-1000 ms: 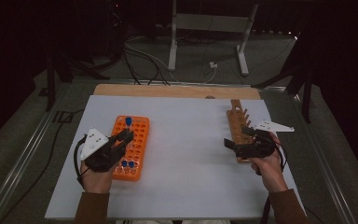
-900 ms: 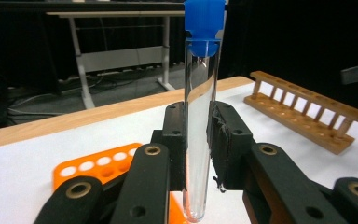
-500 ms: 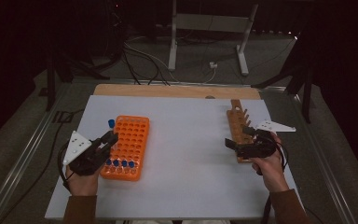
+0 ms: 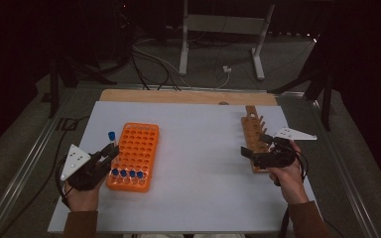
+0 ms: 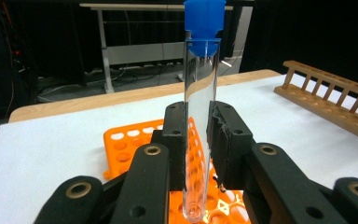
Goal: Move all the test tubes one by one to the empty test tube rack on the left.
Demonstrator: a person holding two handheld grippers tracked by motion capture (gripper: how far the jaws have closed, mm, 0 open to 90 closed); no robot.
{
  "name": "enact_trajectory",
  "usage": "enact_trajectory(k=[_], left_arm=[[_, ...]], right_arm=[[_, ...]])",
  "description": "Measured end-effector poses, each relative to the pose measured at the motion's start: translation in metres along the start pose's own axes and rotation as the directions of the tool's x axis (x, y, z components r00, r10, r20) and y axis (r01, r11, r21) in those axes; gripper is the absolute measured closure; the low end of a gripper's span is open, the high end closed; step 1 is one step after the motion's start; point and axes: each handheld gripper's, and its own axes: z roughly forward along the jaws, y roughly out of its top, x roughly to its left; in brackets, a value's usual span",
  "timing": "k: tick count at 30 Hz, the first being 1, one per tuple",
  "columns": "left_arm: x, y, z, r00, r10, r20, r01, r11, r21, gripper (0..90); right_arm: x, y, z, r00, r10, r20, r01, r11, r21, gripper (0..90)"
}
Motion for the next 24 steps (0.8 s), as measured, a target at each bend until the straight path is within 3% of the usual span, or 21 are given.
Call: enact_trajectory(k=[24], left_arm=[[0.013,-0.032,-0.010,0.9989,-0.034,-0.031,0.036,0.9969,0.069,77.8]], right_arm=[[0.001,0.000,0.000,1.0000,-0.003,-0.006,0.003,1.000,-0.003,0.0]])
